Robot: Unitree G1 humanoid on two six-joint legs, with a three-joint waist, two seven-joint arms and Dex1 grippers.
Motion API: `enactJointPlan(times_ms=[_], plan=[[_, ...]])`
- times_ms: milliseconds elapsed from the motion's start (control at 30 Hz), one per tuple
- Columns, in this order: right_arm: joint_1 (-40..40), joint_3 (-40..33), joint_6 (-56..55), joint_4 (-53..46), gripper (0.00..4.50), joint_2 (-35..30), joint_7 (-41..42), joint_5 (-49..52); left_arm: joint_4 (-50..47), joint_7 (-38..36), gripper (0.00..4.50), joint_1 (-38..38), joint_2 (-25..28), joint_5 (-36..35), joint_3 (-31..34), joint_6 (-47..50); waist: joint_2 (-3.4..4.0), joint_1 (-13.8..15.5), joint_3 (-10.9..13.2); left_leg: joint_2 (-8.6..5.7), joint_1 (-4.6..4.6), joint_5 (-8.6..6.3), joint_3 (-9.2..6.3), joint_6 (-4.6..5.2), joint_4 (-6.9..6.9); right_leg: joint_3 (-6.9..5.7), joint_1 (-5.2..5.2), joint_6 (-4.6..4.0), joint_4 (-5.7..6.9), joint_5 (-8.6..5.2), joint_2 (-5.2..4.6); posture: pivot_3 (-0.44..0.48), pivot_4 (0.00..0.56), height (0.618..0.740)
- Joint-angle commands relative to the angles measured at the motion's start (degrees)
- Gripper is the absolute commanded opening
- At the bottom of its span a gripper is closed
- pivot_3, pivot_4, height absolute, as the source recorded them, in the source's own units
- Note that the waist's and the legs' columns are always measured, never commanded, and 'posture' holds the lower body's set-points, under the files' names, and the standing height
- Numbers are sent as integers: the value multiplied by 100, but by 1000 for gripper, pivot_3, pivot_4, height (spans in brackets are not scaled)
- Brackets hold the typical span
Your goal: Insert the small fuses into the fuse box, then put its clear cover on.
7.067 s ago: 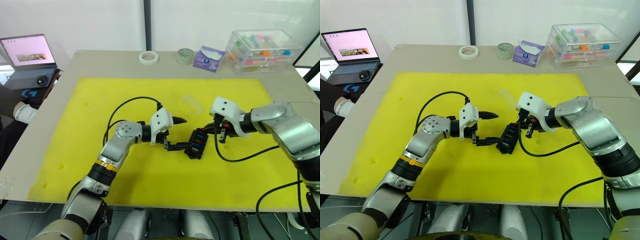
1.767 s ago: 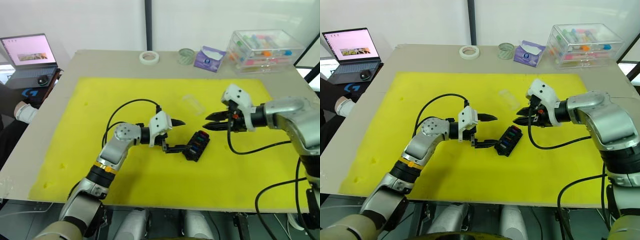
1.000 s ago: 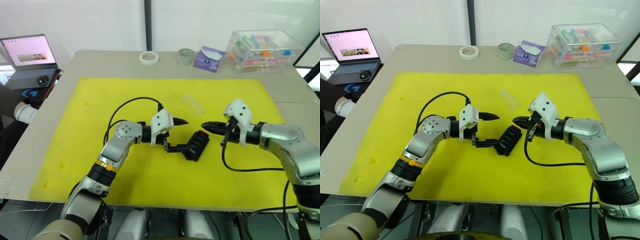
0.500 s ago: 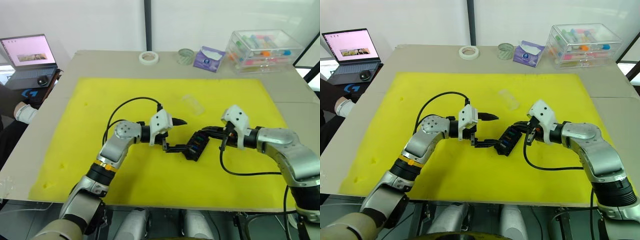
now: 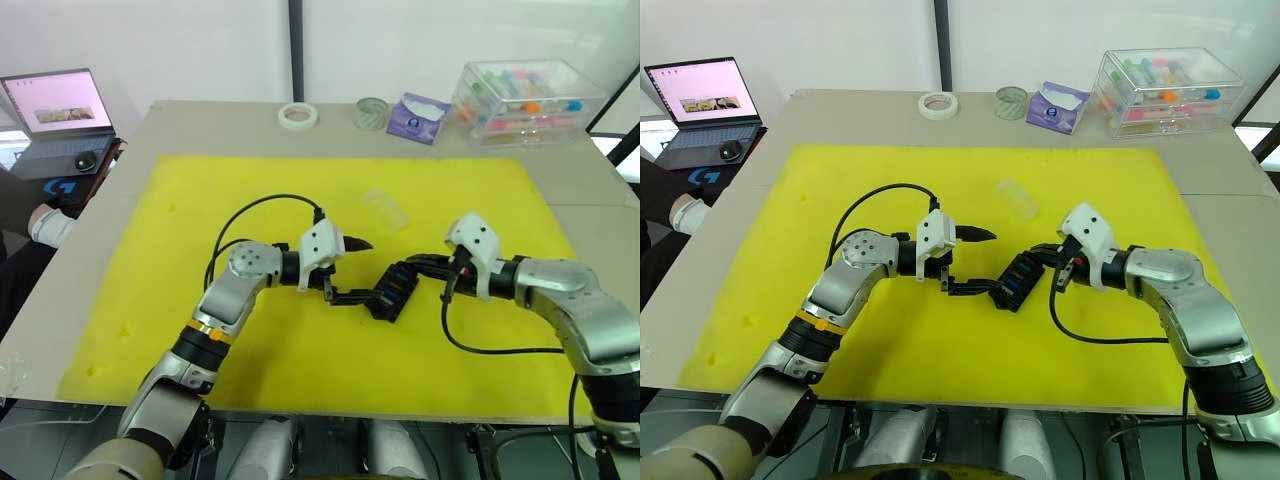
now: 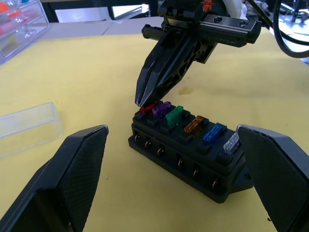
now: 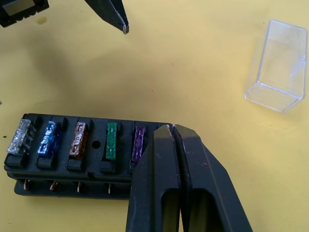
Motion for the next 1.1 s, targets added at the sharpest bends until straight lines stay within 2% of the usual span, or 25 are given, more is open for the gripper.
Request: enactJointPlan(times_ms=[33,367,567,733,833,933,1033,1100], plan=[[92,113,-56,118,48,-35,48,-140,-69,-3,4500,-80,14,0,7,-27,0,-1,0,0,0,0,0,0,0,0,0,0,0,0,0,0,150,740],[58,185,-116,109,48,-31,81,-198,-107,-4,4500,-40,42,3,-1,-7,-1,-1,-2,0,2,0,0,0,0,0,3,0,0,0,0,0,150,740],[-219,-198,247,-68,48,12,25,244,-127,-24,4500,-31,90,-16,24,7,-1,-3,-2,0,2,0,0,0,0,0,2,0,0,0,0,0,150,740],[-812,-897,1169,-235,48,113,-325,1034,-293,-40,4500,127,187,-60,30,40,1,-6,-1,0,2,0,0,0,-1,4,1,0,0,0,0,0,150,740],[-932,-866,973,-219,48,5,-400,817,-429,4,4500,235,236,-150,133,162,1,-6,-2,1,2,0,0,0,-4,5,-2,0,0,0,1,0,150,740],[-935,-871,649,-134,48,231,-748,610,-532,143,4500,302,198,-286,286,245,1,-3,-2,1,2,0,0,0,-3,5,-1,0,-1,0,0,0,150,740],[-827,-753,312,-50,670,409,-1121,235,-828,345,4500,405,124,-554,492,491,1,-9,-2,0,1,0,0,0,-2,6,-1,0,0,0,-1,0,150,740],[-840,-743,138,-6,1292,569,-1327,106,-1007,459,4500,447,151,-597,578,562,1,-15,-2,0,2,0,0,0,-2,7,-1,0,1,0,-1,0,150,740]])
